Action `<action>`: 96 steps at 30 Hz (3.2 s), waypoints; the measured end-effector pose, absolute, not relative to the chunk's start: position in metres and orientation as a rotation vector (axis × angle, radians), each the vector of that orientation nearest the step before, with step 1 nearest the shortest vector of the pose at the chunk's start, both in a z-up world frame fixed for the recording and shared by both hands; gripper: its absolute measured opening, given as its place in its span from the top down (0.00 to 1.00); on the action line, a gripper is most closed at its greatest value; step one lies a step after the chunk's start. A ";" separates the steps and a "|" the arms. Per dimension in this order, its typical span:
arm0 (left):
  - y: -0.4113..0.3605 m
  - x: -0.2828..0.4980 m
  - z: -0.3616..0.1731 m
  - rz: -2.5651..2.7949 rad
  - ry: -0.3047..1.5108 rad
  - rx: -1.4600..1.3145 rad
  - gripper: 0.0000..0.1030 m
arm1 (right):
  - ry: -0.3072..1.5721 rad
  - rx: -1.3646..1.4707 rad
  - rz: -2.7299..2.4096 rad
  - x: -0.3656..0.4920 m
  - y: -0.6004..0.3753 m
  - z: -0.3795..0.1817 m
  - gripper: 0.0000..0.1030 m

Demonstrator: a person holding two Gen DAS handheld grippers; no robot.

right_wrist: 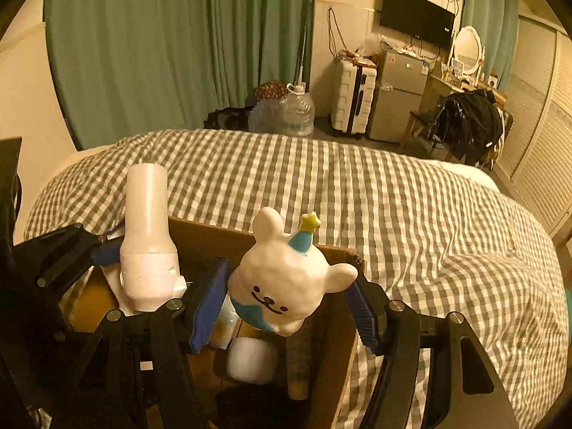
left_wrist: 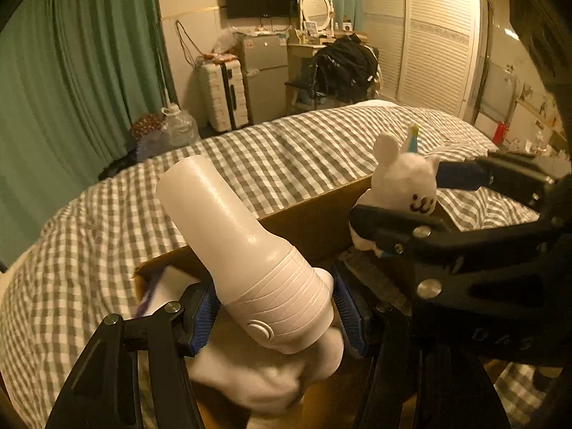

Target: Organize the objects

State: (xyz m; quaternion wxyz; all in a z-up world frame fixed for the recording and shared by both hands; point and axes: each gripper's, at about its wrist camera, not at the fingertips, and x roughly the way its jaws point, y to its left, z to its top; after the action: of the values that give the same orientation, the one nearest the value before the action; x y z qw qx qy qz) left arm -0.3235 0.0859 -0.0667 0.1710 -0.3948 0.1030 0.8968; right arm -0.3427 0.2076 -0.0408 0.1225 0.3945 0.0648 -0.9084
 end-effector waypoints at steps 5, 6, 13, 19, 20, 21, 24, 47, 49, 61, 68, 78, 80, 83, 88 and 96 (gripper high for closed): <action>0.088 -0.325 -0.072 2.535 0.319 -1.145 0.41 | 0.157 1.186 -2.646 -0.351 0.215 -0.051 0.38; 0.090 -0.325 -0.073 2.532 0.317 -1.146 0.41 | 0.148 1.191 -2.645 -0.350 0.216 -0.051 0.38; 0.084 -0.321 -0.066 2.548 0.286 -1.151 0.23 | 0.125 1.166 -2.657 -0.343 0.217 -0.041 0.34; 0.077 -0.304 -0.038 2.607 0.236 -1.089 0.08 | 0.067 1.123 -2.710 -0.330 0.220 -0.015 0.13; 0.075 -0.302 -0.030 2.625 0.236 -1.077 0.06 | 0.054 1.119 -2.724 -0.327 0.221 -0.010 0.11; 0.074 -0.298 -0.024 2.639 0.237 -1.070 0.06 | 0.041 1.110 -2.737 -0.324 0.223 -0.003 0.10; 0.069 -0.289 -0.001 2.681 0.239 -1.038 0.04 | 0.016 1.080 -2.787 -0.315 0.226 0.020 0.10; 0.019 -0.118 0.215 2.905 0.090 -0.511 0.00 | 0.051 0.472 -3.052 -0.106 0.227 0.245 0.01; 0.016 -0.104 0.220 2.912 0.087 -0.468 0.00 | 0.066 0.424 -3.063 -0.085 0.227 0.253 0.01; 0.002 -0.050 0.179 2.969 0.075 -0.368 0.00 | 0.083 0.292 -3.103 -0.019 0.234 0.204 0.01; -0.002 -0.052 0.114 3.010 0.078 -0.390 0.00 | 0.081 0.321 -3.185 -0.021 0.240 0.128 0.01; -0.009 -0.050 0.019 3.067 0.055 -0.463 0.00 | 0.041 0.456 -3.179 -0.025 0.242 0.039 0.01; -0.011 -0.050 0.004 3.082 0.050 -0.497 0.00 | 0.044 0.460 -3.184 -0.023 0.241 0.028 0.01; -0.011 -0.051 -0.010 3.104 0.065 -0.519 0.00 | 0.060 0.490 -3.176 -0.025 0.236 0.009 0.01; -0.011 -0.054 -0.025 3.125 0.080 -0.541 0.00 | 0.104 0.484 -3.171 -0.028 0.230 -0.001 0.01; -0.015 -0.055 -0.031 3.108 0.057 -0.578 0.00 | 0.142 0.468 -3.183 -0.024 0.225 -0.010 0.01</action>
State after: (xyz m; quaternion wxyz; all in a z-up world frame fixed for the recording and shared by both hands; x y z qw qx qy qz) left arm -0.0550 -0.0154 -0.0311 -0.0103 -0.1828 0.0179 0.9829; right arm -0.0244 0.2255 -0.0098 -0.0391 0.1453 0.0441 -0.9876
